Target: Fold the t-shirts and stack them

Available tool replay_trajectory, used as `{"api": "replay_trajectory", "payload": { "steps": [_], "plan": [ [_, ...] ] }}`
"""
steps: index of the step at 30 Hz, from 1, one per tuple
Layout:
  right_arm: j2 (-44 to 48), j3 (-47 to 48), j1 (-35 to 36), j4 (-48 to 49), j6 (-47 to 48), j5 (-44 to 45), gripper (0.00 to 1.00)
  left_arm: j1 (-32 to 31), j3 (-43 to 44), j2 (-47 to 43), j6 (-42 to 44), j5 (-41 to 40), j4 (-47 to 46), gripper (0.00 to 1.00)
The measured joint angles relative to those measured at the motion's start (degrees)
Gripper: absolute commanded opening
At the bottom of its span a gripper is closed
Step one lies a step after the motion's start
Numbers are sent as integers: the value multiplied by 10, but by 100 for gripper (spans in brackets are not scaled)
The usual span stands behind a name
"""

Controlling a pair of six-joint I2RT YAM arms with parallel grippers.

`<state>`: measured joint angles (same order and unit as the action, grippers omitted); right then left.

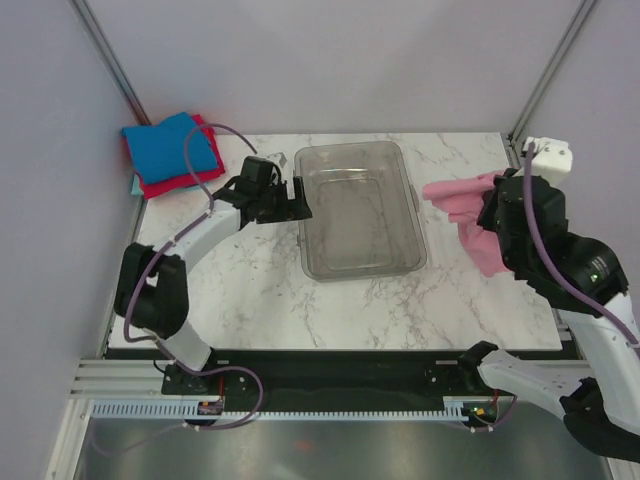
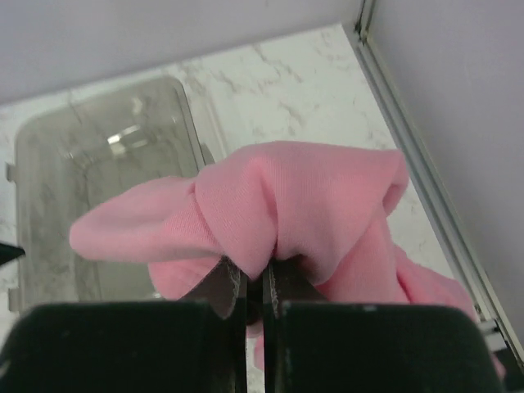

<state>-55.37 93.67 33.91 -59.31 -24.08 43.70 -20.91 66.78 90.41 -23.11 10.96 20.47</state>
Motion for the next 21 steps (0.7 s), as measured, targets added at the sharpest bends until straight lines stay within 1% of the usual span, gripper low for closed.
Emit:
{"api": "replay_trajectory", "payload": {
  "steps": [1,2,4,5,7,8,10,11,13,16,20,21],
  "plan": [
    [-1,-17,0,-8,-4,-5,0,-5,18,28,2,-7,-1,95],
    [-1,-38,0,-15,-8,-14,0,-8,37,55,3,-14,2,86],
    [6,-70,1,-22,-18,-31,0,-10,64,98,5,-21,0,73],
    [11,-82,1,-24,-22,-38,0,-10,76,120,7,-22,1,56],
    [26,-100,1,-24,-28,-52,0,-10,92,151,12,-24,4,42],
    [36,-108,1,-23,-31,-57,0,-10,96,163,13,-21,4,30],
    [51,-117,1,-23,-34,-63,0,-10,102,169,16,-21,8,22],
    [58,-123,1,-19,-35,-65,0,-11,105,167,16,-25,16,19],
    [68,-132,1,-17,-37,-66,0,-11,110,161,19,-33,32,18],
    [74,-154,1,-6,-40,-70,0,-10,98,122,44,-54,92,16],
    [73,-196,1,19,-47,-95,0,4,21,-12,59,-109,172,17],
    [73,-204,1,24,-48,-102,0,18,0,-57,65,-120,194,12]
  ]
}}
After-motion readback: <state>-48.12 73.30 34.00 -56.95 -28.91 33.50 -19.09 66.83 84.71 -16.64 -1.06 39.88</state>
